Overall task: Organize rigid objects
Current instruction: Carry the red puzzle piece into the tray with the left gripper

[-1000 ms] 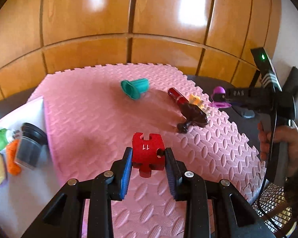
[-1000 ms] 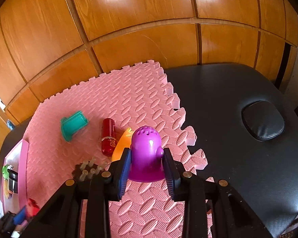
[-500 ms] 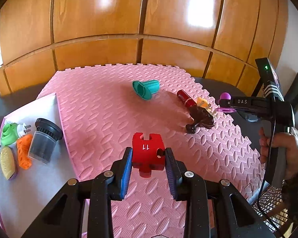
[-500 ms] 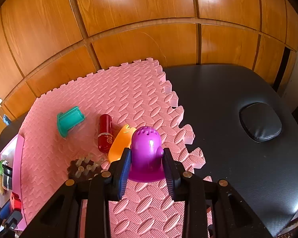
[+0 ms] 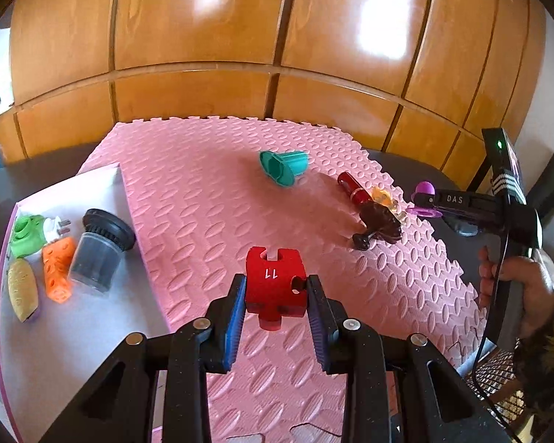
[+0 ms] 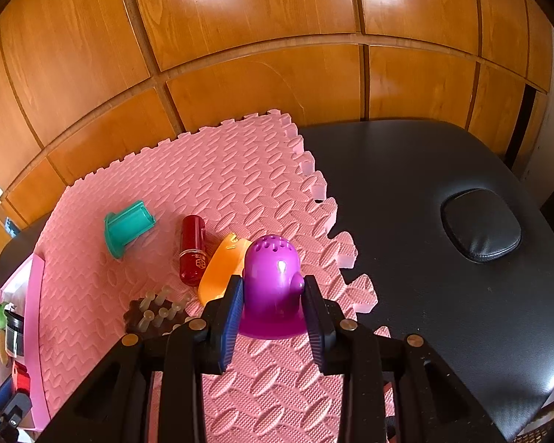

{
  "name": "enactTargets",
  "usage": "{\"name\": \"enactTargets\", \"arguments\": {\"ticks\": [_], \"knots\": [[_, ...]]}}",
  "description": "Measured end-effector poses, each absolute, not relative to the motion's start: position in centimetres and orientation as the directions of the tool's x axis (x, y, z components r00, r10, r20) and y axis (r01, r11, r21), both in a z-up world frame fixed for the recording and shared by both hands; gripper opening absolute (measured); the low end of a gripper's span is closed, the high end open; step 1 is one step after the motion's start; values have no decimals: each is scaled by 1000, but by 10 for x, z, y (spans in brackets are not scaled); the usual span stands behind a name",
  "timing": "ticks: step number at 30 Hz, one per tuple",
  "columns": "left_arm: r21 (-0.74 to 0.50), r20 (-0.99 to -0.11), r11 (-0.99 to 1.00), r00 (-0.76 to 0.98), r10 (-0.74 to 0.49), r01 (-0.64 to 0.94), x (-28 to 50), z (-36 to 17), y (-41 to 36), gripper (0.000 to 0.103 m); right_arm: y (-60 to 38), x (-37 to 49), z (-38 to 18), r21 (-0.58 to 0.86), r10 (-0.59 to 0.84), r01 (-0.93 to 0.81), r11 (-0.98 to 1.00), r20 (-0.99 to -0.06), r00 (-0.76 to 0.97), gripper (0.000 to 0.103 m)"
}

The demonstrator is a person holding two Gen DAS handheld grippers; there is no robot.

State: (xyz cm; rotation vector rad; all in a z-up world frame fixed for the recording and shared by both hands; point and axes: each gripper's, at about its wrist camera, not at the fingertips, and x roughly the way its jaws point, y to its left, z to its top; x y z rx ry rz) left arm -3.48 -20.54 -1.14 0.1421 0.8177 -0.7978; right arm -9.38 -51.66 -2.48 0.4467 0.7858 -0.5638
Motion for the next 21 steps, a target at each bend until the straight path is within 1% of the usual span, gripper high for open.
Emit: {"name": "enactTargets", "arguments": {"ticks": [8,15,21], "knots": [[-228,-692,770,457,-559,596,-13,2,-156,32,-517,-96,-24,177,-299,625,760,-759,579,31],[-285,-719,867,508,-475,408,27,-6,-86,32,-515,-96,-22,189,-290,617,764,-753,590,31],[-293,-728,905,542,-420,308,43,-13,-50,32,-514,-96,-21,199,-284,613,764,-751,597,31]]}}
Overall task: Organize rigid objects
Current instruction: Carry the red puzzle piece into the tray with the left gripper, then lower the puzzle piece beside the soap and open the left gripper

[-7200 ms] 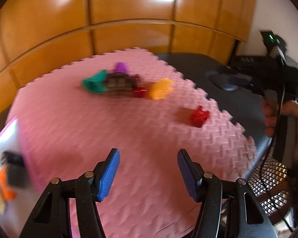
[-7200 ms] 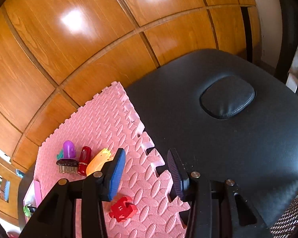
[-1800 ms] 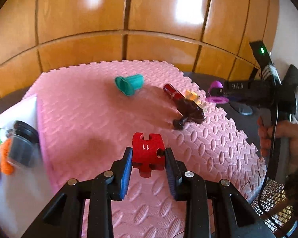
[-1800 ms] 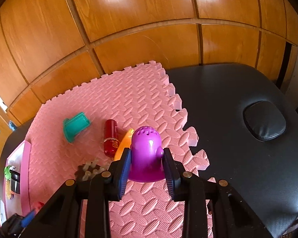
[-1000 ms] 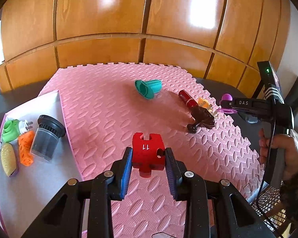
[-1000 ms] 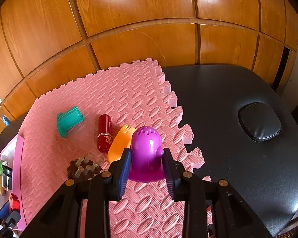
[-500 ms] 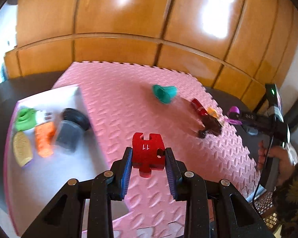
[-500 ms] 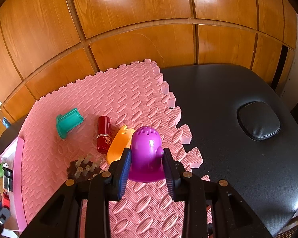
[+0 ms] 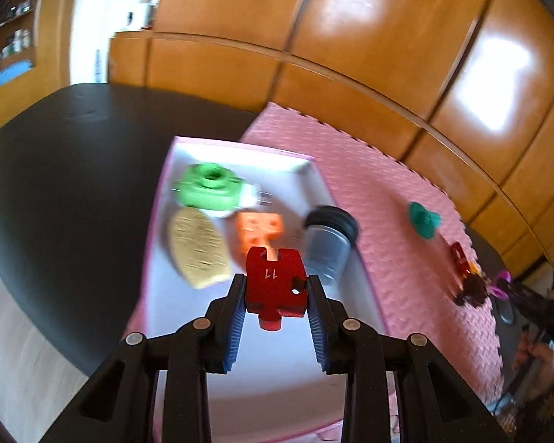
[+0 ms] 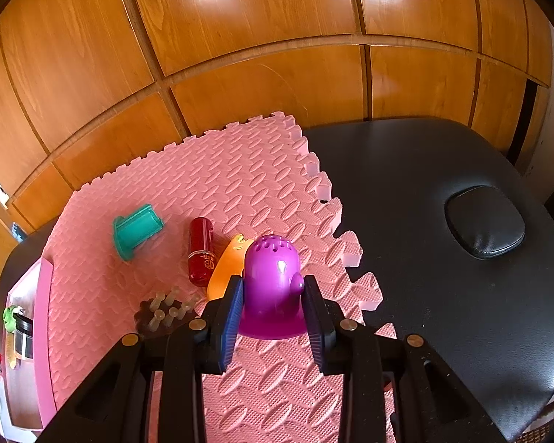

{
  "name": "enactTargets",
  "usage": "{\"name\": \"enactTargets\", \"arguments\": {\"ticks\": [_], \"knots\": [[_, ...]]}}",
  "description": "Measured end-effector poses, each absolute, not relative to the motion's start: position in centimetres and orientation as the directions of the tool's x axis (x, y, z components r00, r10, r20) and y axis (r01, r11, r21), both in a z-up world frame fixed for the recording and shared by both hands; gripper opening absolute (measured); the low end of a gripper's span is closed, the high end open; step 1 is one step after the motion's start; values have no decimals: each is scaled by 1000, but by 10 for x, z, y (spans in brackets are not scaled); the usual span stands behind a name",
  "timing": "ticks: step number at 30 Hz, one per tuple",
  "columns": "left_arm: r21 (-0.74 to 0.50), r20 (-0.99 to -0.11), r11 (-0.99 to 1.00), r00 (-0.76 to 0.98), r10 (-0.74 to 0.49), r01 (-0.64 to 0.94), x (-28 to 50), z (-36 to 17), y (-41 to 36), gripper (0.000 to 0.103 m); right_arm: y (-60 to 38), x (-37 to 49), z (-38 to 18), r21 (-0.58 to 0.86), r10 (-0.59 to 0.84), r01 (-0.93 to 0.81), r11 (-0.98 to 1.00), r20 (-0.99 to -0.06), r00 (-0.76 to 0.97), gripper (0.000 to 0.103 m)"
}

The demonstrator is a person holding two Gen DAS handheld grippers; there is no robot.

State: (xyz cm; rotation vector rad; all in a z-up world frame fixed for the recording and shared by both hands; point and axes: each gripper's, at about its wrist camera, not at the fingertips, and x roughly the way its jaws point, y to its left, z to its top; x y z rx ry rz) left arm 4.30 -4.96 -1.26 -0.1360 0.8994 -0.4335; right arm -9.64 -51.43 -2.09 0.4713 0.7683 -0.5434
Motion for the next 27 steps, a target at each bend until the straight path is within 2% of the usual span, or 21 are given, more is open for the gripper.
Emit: {"name": "enactTargets", "arguments": {"ticks": [8,12,27], "knots": [[-327,-731,911,544,-413,252,53,-16,-29,32,-514,-97,-19,207,-278,610,765,-747,603,31],[-376,-758,885,459,-464,274,57,-28,-36,32,-513,-96,-20,209,-273,608,766,-751,602,31],[-237,-815,932,467,-344,274,84,-51,-57,33,-512,-96,-21,204,-275,606,769,-750,602,31]]}}
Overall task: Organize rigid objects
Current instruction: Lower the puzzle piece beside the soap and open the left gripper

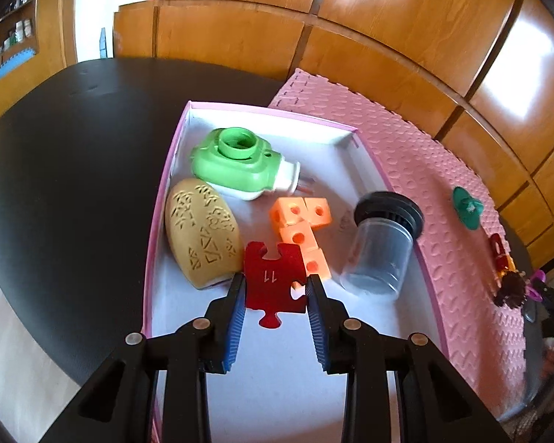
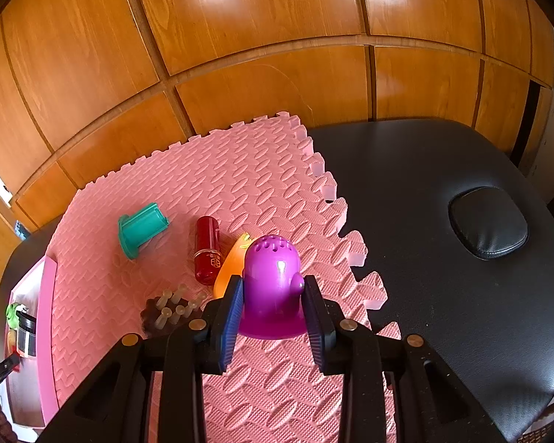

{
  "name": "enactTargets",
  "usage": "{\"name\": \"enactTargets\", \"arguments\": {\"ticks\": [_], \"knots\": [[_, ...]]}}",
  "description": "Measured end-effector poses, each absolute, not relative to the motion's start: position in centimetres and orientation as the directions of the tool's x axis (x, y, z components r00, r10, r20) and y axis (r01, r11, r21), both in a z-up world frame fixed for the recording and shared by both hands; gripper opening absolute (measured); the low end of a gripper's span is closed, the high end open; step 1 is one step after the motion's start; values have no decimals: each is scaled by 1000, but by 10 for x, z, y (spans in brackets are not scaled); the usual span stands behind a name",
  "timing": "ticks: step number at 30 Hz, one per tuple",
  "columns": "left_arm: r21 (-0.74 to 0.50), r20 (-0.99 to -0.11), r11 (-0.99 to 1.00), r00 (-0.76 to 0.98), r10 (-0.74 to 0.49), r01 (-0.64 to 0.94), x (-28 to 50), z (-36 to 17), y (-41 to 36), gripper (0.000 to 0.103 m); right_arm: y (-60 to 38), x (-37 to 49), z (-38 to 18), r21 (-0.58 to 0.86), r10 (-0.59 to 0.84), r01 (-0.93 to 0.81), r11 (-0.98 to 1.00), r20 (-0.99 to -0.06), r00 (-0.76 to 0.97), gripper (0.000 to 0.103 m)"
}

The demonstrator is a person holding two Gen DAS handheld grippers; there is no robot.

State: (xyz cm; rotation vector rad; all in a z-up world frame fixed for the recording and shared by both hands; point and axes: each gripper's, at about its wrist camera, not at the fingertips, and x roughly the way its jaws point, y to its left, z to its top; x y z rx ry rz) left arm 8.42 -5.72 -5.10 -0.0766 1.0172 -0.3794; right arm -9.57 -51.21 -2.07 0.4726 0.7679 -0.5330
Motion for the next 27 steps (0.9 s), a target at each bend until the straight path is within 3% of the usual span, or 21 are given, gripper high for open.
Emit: {"name": "enactTargets", "arguments": {"ticks": [4,8,17,27], "knots": [[-232,-814,932,469,-342,278,85,-52,-58,34,-512,-95,-21,203,-276,605,770,-748,603,31],[-223,-816,933,470,-336,281,82,-53,-57,42,-512,-95,-21,202,-275,604,771,-750,602,31],[-217,-803,935,493,-335,281,62,-47,-52,44,-513,-97,-19,194,-294,616,764,-745,599,31],[-91,-758,949,597,-262,300,34,-24,-59,44,-512,-102,-10,216,-304,608,764,-711,634,31]]}}
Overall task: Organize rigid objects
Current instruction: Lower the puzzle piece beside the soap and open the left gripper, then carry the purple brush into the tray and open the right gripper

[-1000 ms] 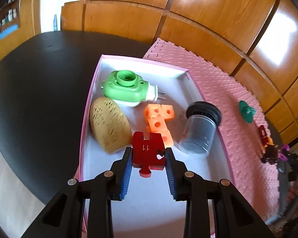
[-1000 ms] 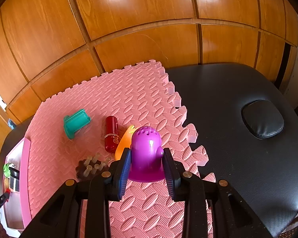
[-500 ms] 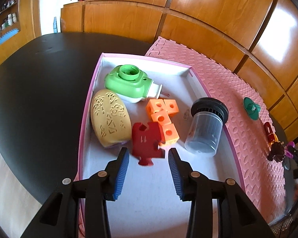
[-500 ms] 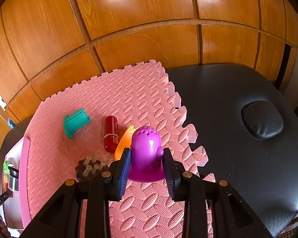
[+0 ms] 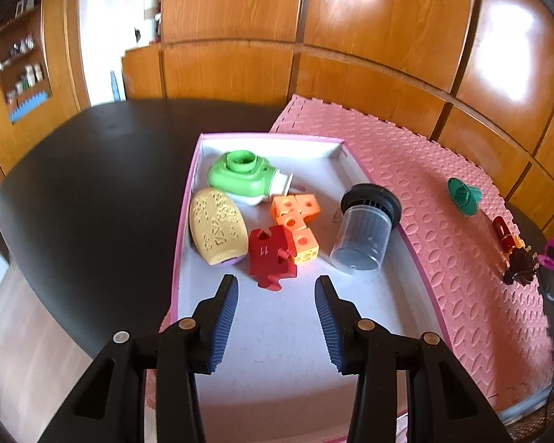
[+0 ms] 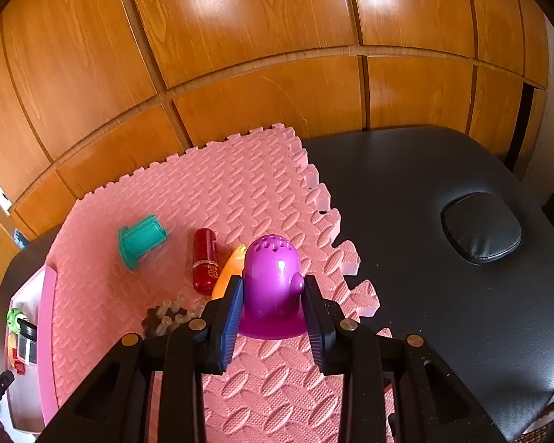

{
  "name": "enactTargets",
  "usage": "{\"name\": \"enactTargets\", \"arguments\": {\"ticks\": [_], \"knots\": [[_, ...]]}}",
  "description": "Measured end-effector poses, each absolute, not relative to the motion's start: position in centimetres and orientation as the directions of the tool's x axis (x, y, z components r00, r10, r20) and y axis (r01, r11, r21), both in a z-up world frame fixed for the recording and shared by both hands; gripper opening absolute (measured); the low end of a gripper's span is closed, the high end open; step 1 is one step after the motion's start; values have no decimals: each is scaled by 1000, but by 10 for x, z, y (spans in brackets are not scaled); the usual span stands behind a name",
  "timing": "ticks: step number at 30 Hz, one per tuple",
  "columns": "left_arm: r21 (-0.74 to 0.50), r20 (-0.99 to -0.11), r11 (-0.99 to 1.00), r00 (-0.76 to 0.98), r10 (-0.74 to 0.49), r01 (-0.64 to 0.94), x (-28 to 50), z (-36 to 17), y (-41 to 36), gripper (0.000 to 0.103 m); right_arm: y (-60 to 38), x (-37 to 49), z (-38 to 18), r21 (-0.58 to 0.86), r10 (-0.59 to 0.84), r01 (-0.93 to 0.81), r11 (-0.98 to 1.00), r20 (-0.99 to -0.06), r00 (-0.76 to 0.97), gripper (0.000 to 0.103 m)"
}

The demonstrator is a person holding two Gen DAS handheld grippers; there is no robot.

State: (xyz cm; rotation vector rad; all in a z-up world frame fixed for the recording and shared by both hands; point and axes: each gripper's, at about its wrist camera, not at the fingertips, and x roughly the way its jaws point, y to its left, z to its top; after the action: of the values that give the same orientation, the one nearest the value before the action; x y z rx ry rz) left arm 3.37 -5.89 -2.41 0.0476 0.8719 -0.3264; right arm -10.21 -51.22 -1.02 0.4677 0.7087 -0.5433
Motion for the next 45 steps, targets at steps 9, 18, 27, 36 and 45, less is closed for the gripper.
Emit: {"name": "enactTargets", "arguments": {"ticks": [9,18,27,36,45], "knots": [[-76,-752,944,603,-265,320,25,-20,-63,44,-492,-94,0,237,-231,494,836,-665,710,31],[-75,-748,942,607,-270,326,19,-19,-59,44,-478,-95,8,318,-147,433,843,-639,755,31],[-91,-744,943,608,-278,319,19,-19,-51,44,-408,-76,16,354,25,259,899,-631,775,31],[-116,-731,956,629,-266,270,23,-16,-28,44,-298,-36,14,345,266,-30,938,-663,700,31],[-133,-739,964,625,-252,231,27,-22,-12,44,-226,-8,-11,271,317,-168,948,-741,592,31]]}}
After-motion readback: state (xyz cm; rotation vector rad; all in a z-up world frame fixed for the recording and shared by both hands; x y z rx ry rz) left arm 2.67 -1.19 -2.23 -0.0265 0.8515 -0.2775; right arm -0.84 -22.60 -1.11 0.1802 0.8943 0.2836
